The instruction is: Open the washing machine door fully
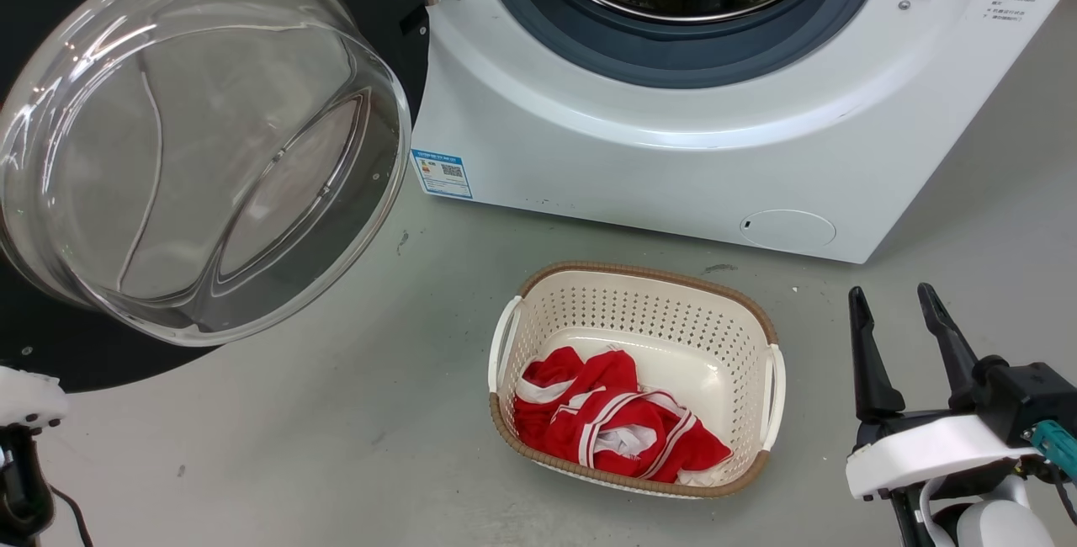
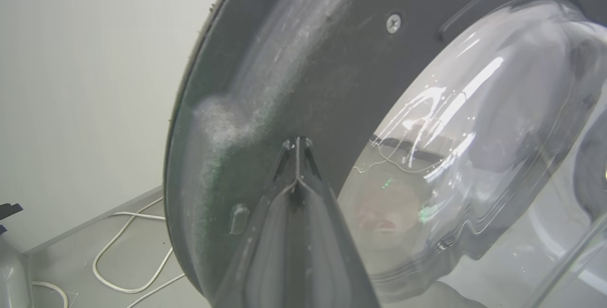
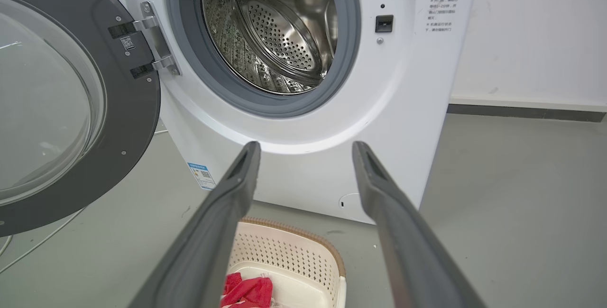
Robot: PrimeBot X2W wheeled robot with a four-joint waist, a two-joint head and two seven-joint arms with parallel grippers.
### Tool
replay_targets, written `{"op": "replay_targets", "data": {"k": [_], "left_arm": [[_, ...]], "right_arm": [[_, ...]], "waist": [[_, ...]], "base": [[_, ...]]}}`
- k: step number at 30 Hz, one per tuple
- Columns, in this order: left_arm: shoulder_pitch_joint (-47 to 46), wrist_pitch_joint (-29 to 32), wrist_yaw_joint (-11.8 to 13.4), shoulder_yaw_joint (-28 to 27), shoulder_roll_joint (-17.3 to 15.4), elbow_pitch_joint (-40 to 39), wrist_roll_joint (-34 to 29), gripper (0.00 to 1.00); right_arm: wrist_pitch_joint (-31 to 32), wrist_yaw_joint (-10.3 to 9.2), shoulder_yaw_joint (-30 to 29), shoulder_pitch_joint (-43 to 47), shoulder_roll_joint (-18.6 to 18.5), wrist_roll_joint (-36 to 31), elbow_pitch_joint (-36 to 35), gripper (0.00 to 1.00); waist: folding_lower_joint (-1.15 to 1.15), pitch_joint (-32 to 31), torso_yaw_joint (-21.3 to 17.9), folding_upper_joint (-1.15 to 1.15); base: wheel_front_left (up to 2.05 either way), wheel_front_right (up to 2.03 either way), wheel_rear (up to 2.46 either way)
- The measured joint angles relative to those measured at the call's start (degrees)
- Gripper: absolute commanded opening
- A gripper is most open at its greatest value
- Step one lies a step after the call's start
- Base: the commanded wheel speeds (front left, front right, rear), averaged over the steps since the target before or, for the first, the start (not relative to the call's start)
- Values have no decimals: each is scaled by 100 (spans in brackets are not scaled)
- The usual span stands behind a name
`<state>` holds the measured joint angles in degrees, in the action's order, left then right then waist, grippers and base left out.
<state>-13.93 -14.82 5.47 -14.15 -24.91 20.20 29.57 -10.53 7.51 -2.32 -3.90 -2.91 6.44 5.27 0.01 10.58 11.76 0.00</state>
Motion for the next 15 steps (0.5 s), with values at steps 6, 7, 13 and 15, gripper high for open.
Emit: {"op": "replay_targets", "data": {"k": [6, 7, 13, 15], "left_arm": [[-38, -8, -93, -98, 23, 88, -60, 0], [0, -8, -93, -101, 44, 36, -112, 0], [578, -10, 1, -91, 454, -697, -570, 0], [787, -12, 9, -77, 586, -979, -706, 0]], "right_arm": [[5, 0, -38, -23, 0, -8, 0, 100], [5, 0, -42, -23, 0, -8, 3, 100], [-3, 0, -118, 20, 1, 57, 73, 100], [-3, 0, -168, 58, 0, 59, 105, 100]], "waist": [[0, -34, 1, 0], [0, -50, 0, 0], [0, -231, 7, 0], [-1, -305, 12, 0]], "base": [[0, 0, 0], [0, 0, 0], [0, 0, 0], [0, 0, 0]]}}
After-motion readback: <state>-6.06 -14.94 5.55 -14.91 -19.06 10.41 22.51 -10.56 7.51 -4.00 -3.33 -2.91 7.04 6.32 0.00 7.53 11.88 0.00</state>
